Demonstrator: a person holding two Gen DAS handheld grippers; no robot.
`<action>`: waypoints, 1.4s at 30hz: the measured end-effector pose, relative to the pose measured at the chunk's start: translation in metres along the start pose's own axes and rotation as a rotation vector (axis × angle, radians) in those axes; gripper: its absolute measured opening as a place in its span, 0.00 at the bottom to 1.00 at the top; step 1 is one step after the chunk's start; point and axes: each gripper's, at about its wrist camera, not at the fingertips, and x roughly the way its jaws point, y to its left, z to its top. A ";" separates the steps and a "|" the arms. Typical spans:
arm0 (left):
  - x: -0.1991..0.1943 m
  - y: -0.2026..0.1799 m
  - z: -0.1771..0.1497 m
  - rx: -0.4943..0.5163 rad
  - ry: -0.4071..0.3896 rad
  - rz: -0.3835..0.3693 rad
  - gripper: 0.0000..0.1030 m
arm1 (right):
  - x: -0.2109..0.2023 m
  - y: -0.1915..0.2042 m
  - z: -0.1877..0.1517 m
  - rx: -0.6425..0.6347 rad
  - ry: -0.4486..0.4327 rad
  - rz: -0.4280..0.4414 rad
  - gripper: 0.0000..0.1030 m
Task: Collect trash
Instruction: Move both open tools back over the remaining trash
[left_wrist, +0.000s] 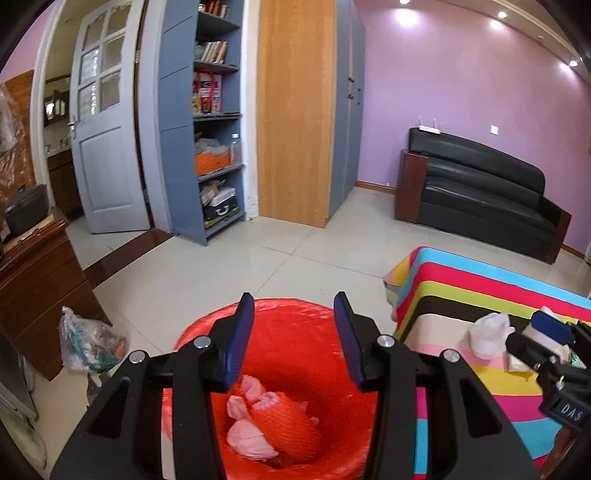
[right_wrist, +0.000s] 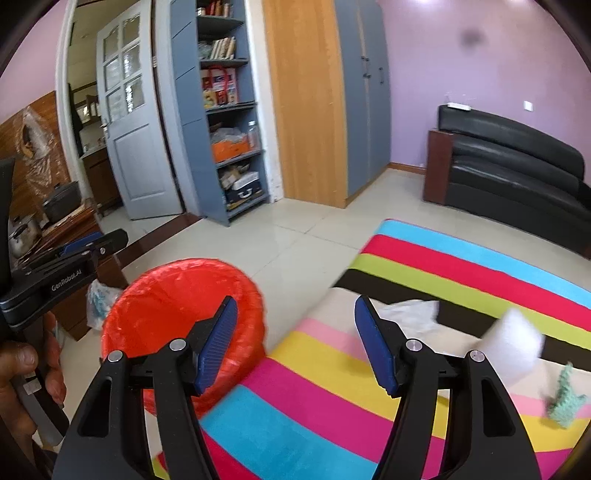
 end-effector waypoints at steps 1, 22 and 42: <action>0.000 -0.004 0.000 0.005 0.000 -0.004 0.43 | -0.004 -0.007 -0.001 0.006 -0.004 -0.010 0.60; -0.004 -0.112 -0.009 0.091 0.032 -0.223 0.48 | -0.057 -0.117 -0.016 0.120 -0.037 -0.182 0.69; 0.006 -0.211 -0.021 0.193 0.089 -0.408 0.50 | -0.076 -0.188 -0.042 0.199 -0.009 -0.296 0.71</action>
